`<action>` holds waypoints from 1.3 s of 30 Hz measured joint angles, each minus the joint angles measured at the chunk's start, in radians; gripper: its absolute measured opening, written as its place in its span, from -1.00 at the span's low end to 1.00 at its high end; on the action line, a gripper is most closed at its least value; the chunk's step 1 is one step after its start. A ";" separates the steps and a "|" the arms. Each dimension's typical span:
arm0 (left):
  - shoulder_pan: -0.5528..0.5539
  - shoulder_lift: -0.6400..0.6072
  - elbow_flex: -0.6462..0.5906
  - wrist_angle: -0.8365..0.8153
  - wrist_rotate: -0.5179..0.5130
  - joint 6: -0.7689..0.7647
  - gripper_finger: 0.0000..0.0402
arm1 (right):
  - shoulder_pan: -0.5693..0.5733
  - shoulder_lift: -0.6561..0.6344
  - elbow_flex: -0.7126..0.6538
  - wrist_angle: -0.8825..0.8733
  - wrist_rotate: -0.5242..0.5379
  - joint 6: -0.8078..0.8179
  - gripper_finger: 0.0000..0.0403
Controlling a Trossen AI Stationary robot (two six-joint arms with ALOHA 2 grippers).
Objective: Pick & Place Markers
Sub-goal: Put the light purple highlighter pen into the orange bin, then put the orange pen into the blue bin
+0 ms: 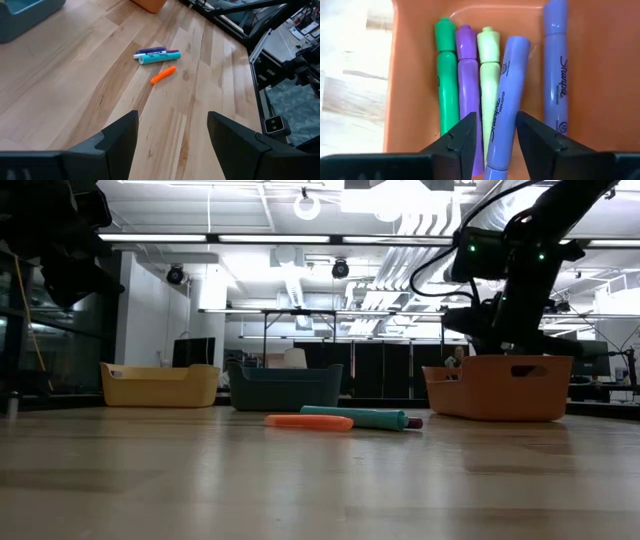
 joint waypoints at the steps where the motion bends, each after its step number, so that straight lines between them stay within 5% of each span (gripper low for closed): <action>1: 0.000 0.000 0.000 0.000 0.000 0.000 0.15 | 0.000 0.000 0.005 -0.001 -0.001 -0.002 -0.37; 21: 0.000 0.000 0.000 0.000 0.022 0.002 0.15 | 0.001 -0.003 0.392 -0.161 0.078 -0.301 -0.35; 39: 0.000 0.000 0.000 0.000 0.018 0.005 0.15 | 0.243 0.010 0.503 0.119 -0.098 -0.466 -0.35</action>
